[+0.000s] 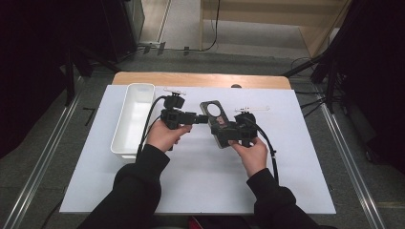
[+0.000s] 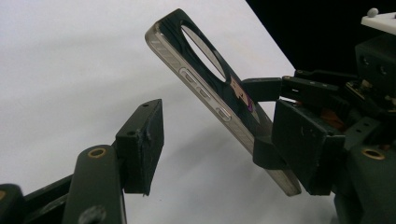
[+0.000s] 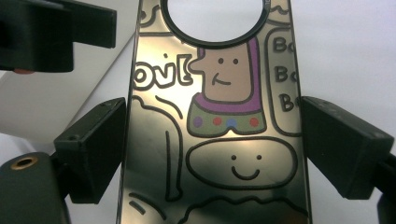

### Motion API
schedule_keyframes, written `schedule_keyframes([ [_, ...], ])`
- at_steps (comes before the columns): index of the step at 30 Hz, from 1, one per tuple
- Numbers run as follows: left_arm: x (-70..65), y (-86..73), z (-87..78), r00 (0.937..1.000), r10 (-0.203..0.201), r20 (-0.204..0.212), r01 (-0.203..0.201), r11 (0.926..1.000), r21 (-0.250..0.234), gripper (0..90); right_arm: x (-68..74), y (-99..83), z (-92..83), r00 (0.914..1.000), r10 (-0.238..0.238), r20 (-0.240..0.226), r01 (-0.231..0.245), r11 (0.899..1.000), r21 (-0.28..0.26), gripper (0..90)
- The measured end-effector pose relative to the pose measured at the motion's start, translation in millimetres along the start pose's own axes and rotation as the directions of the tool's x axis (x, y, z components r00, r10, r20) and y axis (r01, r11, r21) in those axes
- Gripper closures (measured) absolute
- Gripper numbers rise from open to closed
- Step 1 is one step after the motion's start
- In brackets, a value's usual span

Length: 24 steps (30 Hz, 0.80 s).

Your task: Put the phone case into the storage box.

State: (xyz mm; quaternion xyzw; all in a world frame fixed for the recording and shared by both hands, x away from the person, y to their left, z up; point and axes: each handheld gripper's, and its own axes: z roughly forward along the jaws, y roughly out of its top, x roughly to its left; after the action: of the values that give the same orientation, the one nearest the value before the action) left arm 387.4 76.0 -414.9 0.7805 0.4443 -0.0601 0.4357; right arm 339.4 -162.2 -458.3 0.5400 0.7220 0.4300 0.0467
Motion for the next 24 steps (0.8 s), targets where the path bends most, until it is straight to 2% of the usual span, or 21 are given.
schedule_keyframes([
  [3,1.2,2.9,2.8,0.9999,-0.007,-0.008,0.007,0.9999,0.007,33.8,0.9,-0.5,-0.2,1.0,0.001,-0.001,-0.001,1.0,-0.006,10.4],
  [7,5.3,6.0,6.3,0.9991,-0.042,-0.007,0.042,0.999,0.014,36.3,1.0,-1.9,0.4,1.0,0.006,-0.003,-0.006,1.0,-0.019,10.5],
  [24,10.8,15.3,11.4,0.9953,-0.097,0.002,0.097,0.9952,0.015,36.4,3.6,-3.2,-0.6,0.9999,0.01,-0.008,-0.011,0.999,-0.041,10.4],
])
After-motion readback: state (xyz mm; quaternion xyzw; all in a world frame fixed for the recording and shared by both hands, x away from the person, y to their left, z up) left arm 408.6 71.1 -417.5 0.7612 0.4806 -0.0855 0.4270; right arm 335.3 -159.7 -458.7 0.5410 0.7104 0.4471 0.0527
